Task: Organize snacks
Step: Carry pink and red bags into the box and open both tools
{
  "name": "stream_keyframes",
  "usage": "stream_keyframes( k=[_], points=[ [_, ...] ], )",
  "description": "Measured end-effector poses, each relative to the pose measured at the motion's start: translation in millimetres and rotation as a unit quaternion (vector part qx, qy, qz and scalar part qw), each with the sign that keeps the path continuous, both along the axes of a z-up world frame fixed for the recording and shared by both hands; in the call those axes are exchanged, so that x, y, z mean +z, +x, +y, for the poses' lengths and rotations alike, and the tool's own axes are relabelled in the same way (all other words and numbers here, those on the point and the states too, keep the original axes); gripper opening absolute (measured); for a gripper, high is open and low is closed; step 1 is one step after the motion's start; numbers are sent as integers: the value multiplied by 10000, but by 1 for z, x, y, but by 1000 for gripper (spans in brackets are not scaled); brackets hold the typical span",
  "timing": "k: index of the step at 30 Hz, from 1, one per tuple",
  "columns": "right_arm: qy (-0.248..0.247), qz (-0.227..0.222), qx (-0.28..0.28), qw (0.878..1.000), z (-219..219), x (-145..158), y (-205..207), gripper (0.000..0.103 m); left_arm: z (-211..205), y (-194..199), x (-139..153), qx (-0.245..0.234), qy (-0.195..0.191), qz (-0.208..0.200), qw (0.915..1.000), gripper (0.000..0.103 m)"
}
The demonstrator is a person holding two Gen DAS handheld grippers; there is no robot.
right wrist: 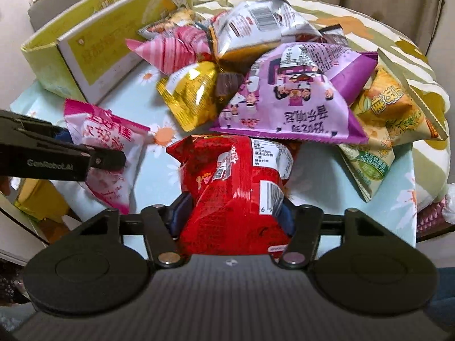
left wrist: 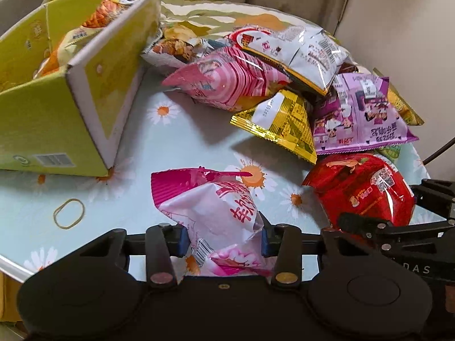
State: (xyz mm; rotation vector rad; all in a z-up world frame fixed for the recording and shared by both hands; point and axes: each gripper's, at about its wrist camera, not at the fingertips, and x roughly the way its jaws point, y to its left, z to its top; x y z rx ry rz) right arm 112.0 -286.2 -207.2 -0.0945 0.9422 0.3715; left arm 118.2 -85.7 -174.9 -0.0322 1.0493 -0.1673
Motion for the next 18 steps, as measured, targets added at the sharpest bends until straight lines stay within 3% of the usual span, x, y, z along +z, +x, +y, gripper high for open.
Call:
stream_keyframes(
  k=[9, 18],
  points=[
    [359, 173, -44, 9992, 7, 14, -12, 70, 15, -11, 29, 159, -56, -248, 9996, 47],
    [545, -83, 94, 9984, 28, 52, -25, 69, 37, -18, 75, 279, -147, -681, 9972, 47]
  ],
)
